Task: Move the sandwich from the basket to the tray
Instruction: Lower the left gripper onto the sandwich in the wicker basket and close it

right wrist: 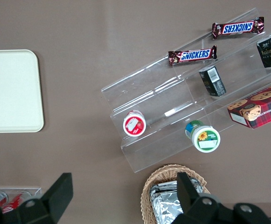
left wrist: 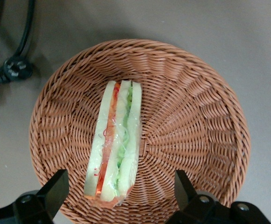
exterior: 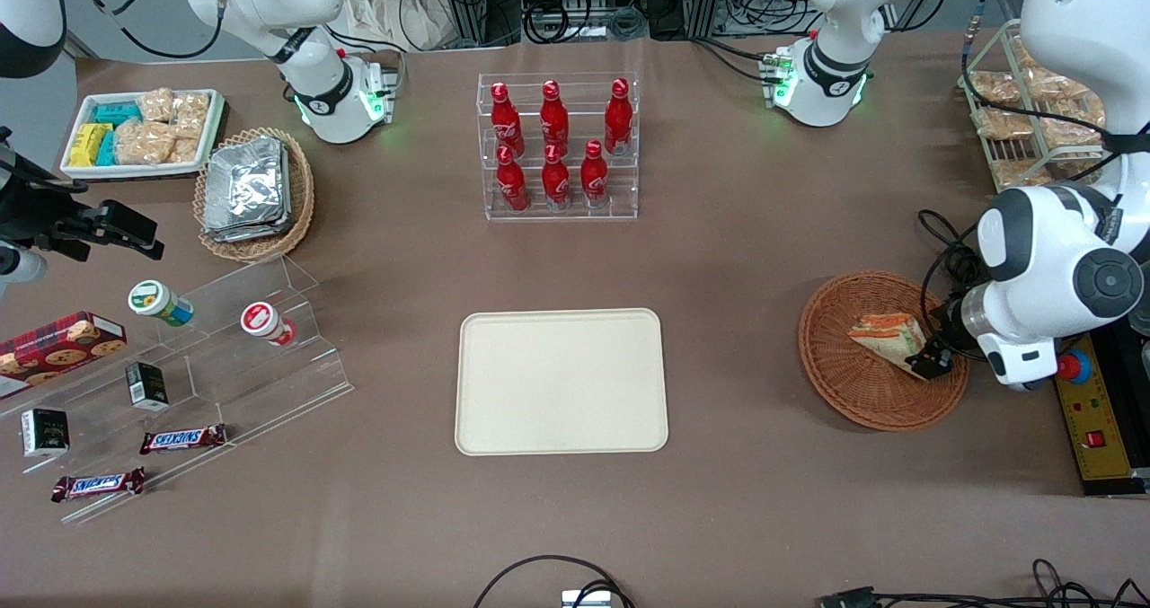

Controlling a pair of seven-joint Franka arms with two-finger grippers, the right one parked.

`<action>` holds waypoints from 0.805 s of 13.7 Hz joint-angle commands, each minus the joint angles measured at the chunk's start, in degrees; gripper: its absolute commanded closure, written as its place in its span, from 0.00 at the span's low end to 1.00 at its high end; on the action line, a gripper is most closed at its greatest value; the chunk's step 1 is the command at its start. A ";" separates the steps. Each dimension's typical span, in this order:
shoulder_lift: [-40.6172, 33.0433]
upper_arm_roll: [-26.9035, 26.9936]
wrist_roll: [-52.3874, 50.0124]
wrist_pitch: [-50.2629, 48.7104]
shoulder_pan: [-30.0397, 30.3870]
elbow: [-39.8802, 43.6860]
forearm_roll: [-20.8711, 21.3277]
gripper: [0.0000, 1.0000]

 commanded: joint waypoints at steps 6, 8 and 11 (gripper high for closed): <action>3.91 -0.24 -8.65 0.57 -0.83 0.97 -0.10 0.00; 4.88 -0.24 -8.65 0.57 -1.00 0.97 0.25 0.00; 5.94 -0.24 -8.74 0.75 -1.00 0.79 0.52 0.00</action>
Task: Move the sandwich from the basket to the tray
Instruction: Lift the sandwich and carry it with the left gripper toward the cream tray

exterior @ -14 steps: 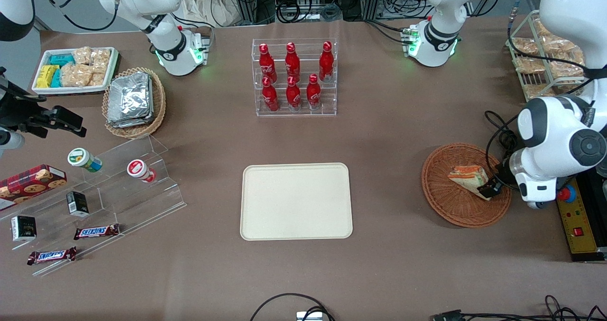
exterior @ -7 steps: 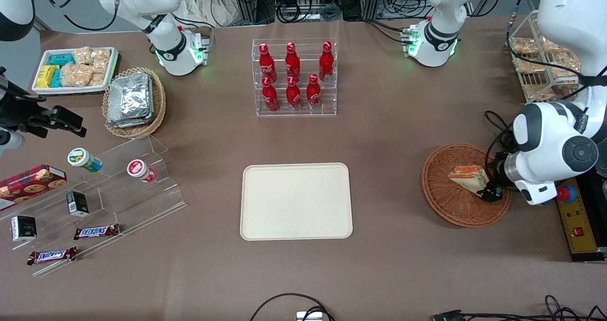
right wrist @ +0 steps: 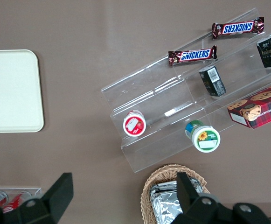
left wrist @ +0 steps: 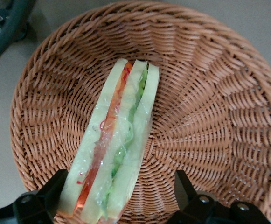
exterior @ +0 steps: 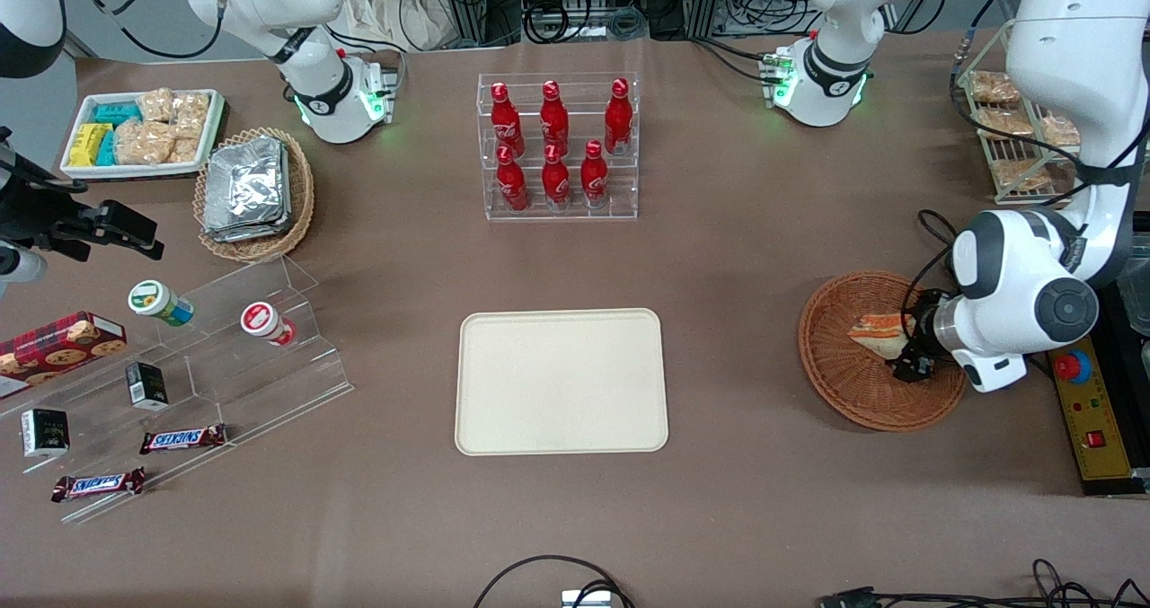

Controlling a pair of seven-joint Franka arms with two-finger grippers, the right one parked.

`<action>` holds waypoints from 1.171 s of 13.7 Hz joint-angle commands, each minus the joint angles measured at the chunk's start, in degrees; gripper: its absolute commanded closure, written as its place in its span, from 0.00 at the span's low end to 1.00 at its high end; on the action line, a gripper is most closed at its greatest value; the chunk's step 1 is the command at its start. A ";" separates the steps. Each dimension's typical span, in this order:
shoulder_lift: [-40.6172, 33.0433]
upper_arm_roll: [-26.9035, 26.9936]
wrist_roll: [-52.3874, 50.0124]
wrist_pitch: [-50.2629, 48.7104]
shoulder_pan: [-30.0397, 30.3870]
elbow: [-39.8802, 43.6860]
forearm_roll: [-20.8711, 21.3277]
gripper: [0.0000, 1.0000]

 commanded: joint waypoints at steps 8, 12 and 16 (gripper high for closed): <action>0.70 0.11 -1.05 -2.21 -3.46 2.24 5.88 1.00; 0.08 -3.22 -1.05 -13.24 -3.99 11.53 4.91 1.00; 0.17 -11.99 -2.97 -22.33 -3.99 22.35 3.68 1.00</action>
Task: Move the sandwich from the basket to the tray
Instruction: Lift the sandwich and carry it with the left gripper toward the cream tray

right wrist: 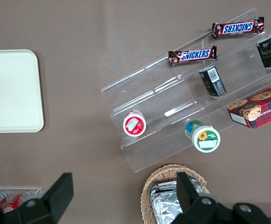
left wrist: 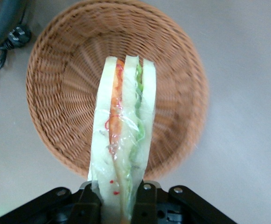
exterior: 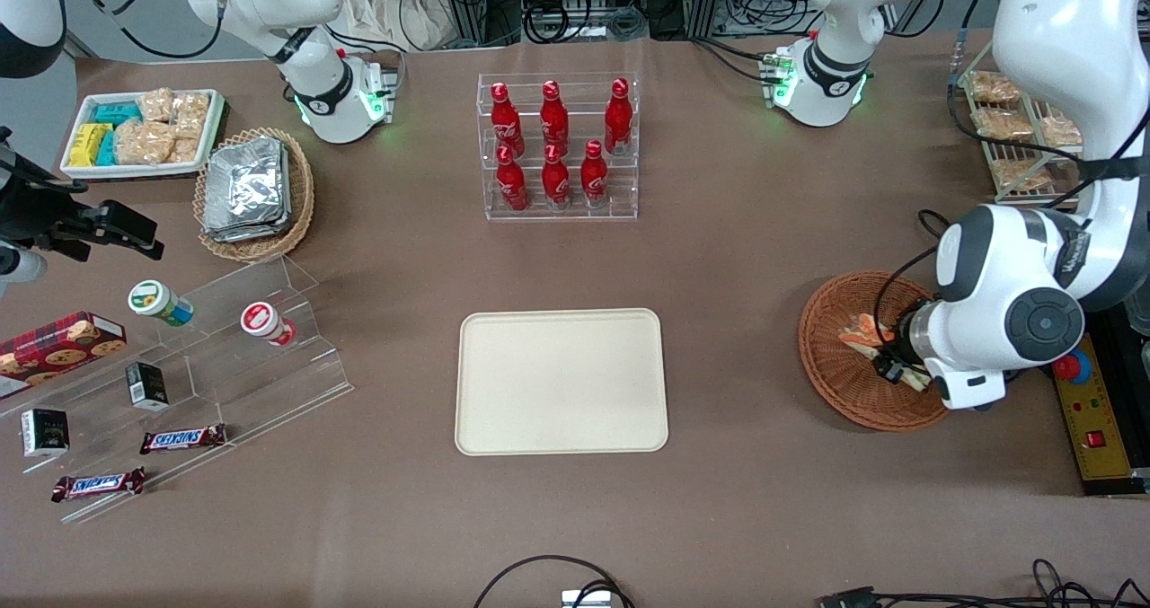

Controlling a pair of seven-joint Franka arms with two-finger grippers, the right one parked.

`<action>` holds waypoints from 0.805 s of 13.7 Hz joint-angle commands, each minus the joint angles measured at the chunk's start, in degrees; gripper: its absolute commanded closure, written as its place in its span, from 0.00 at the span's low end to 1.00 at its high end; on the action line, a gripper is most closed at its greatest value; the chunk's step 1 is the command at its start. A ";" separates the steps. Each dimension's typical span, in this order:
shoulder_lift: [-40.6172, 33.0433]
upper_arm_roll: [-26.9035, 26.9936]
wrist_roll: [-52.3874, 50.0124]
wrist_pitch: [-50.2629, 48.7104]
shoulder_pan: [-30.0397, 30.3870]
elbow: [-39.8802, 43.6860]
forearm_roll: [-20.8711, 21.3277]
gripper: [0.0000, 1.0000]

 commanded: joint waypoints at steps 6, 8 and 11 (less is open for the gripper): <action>4.95 -12.61 15.29 -1.40 -9.97 11.78 4.11 1.00; 11.44 -12.61 27.02 0.27 -14.89 16.25 5.00 1.00; 18.83 -12.08 28.03 3.94 -19.48 18.38 6.75 1.00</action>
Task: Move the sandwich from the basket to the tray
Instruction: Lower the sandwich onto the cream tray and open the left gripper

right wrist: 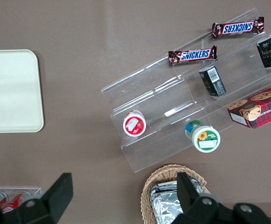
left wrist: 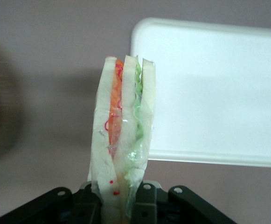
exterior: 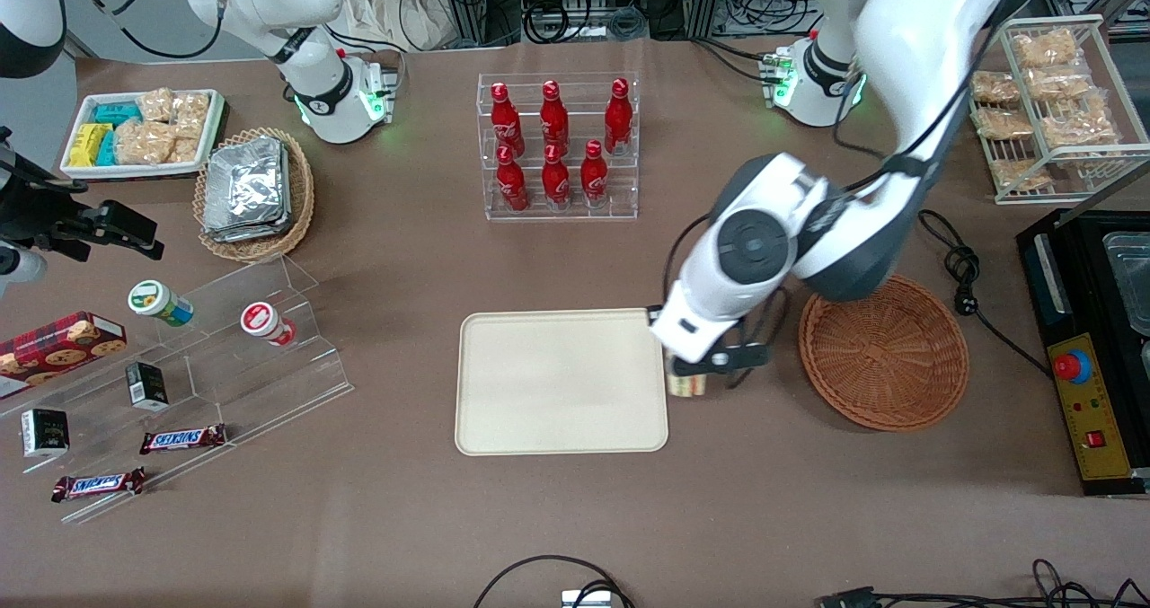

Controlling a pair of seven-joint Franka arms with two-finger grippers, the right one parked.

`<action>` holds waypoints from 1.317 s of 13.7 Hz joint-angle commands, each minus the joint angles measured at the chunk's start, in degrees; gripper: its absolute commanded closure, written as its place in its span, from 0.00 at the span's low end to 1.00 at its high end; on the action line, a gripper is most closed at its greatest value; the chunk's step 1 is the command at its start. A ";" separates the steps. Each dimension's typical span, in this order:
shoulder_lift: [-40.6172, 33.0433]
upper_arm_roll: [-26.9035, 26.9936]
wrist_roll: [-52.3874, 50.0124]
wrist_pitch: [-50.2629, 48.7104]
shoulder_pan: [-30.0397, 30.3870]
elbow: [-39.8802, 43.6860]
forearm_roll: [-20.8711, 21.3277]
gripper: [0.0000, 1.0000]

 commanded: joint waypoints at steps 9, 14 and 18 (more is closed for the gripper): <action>14.29 1.23 -2.79 8.63 -5.61 5.56 8.45 0.38; 13.16 1.14 -4.02 6.97 -5.08 5.38 8.10 0.00; 5.96 1.14 -4.46 -6.52 -2.01 4.51 8.19 0.00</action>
